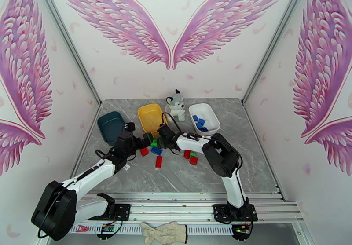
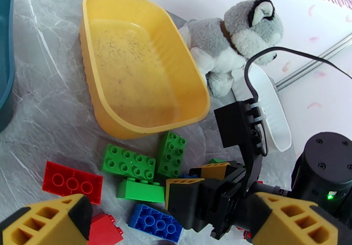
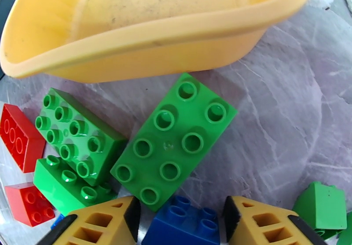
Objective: Sort the legos into containers by color
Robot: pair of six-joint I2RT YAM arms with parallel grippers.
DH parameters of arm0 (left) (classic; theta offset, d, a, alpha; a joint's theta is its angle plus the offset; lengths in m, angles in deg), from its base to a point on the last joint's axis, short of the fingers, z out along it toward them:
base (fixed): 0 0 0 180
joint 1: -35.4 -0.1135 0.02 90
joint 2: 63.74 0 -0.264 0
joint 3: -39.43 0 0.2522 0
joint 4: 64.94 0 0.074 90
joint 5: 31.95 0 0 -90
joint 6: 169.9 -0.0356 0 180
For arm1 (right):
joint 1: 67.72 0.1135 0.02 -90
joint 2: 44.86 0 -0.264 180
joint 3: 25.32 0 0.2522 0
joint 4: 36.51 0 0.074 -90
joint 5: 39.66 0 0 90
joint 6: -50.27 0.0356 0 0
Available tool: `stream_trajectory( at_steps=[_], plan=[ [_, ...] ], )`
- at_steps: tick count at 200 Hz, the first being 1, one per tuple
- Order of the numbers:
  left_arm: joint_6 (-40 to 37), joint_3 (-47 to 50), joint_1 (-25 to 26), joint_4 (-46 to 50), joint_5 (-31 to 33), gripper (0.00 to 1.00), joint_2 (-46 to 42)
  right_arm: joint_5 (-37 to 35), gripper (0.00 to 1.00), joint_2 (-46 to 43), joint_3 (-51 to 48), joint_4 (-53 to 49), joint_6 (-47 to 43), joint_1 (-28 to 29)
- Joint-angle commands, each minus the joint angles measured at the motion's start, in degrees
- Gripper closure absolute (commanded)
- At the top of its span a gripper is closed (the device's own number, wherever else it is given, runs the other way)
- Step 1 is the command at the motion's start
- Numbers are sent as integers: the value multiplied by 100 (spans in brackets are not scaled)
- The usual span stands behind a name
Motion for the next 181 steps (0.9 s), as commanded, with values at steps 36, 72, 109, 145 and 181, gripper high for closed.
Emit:
stream_trajectory(
  at_steps=[36,72,109,145,181],
  plan=[
    [35,104,-30,-135,-83,1,-81,-439,64,-489,-418,77,87,40],
    [-4,57,56,-247,-186,1,137,-505,70,-1150,-968,215,83,-117],
    [-279,-417,466,-245,-529,1,806,-519,70,-1941,-1502,276,74,-490],
    [-581,-939,1044,-215,-817,1,1502,-523,71,-2544,-1871,256,224,-1354],
    [-890,-1341,1459,-9,-884,1,1904,-481,71,-2702,-1950,413,378,-2193]
  ],
)
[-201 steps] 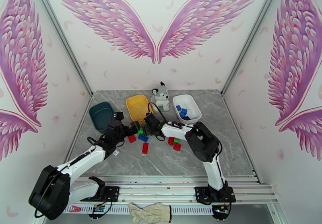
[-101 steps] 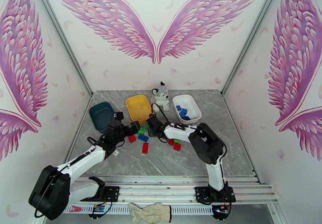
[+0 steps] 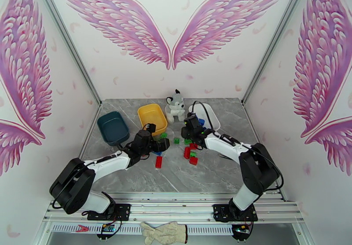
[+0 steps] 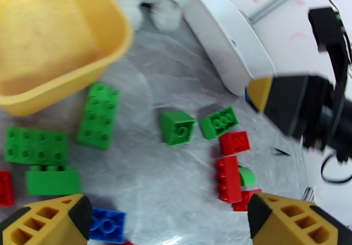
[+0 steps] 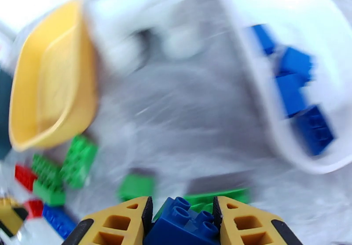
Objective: Sort the legos into containers by color
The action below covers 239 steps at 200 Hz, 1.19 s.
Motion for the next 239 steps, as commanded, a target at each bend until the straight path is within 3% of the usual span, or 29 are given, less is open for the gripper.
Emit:
stream_trajectory(
  at_steps=[1,54,94,112,134,179,239],
  plan=[
    [-360,-364,200,181,-193,1,220,-56,71,-106,-64,137,196,-392],
    [-703,-695,561,471,-4,1,477,-5,67,631,767,-141,313,-1102],
    [-794,-553,618,558,514,1,124,15,50,1190,1523,-614,215,-1323],
    [-807,-424,610,569,829,1,-130,45,36,1150,1571,-646,187,-1322],
    [-773,-251,554,569,1147,1,-429,185,30,858,1389,-544,169,-1292],
    [-529,121,199,542,1496,1,-978,211,24,-26,655,-118,-71,-703],
    [215,889,-1010,288,1088,1,-1774,215,20,-93,214,95,-433,505]
  ],
)
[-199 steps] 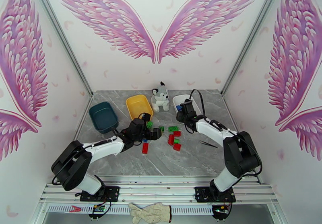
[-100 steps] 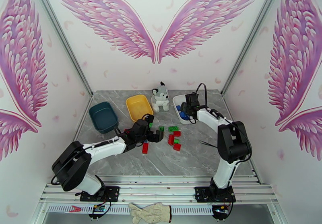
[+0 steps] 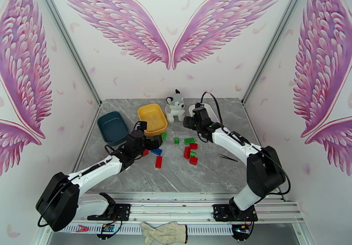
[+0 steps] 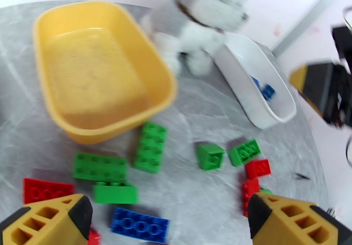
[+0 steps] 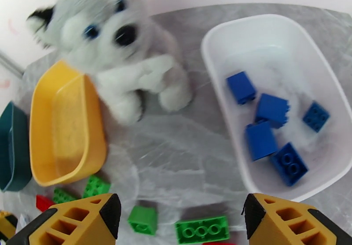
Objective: Sort the legos into containers by color
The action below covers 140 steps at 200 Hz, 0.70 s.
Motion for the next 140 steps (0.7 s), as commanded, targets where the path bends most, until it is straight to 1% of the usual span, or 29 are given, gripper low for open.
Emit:
stream_trajectory(
  at_steps=[1,29,57,92,116,140],
  plan=[
    [384,269,-351,-138,-186,1,-367,69,20,59,-228,136,-230,316],
    [532,424,-684,-150,-303,1,-602,420,21,382,-157,214,-554,826],
    [731,607,-1020,-236,-447,1,-712,504,21,927,153,84,-993,1411],
    [1067,836,-1521,-488,-848,1,-672,639,21,1529,500,20,-1411,1996],
    [1223,912,-1719,-625,-1058,1,-585,683,20,1864,761,-61,-1525,2219],
    [1297,944,-1794,-700,-1158,1,-530,692,23,2163,1036,-173,-1525,2270]
  ],
)
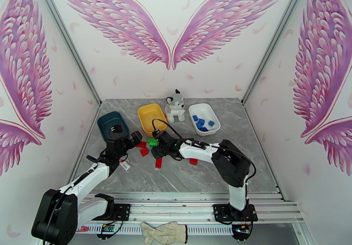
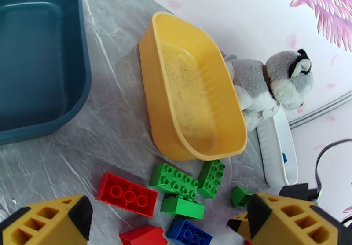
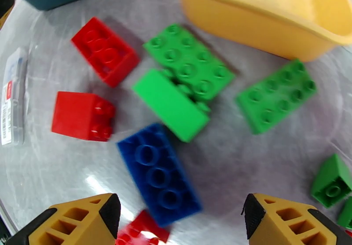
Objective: Sort the legos into containers by color
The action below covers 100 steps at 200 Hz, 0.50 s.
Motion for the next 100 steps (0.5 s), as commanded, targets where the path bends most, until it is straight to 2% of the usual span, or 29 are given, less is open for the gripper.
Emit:
stream_trajectory(
  at_steps=[1,40,100],
  plan=[
    [185,111,-79,-231,-272,1,58,61,23,278,356,-174,-175,19],
    [216,147,-116,-260,-279,1,37,26,30,676,684,-317,-194,29],
    [242,165,-133,-296,-306,1,70,-46,47,941,918,-376,-166,26]
  ],
)
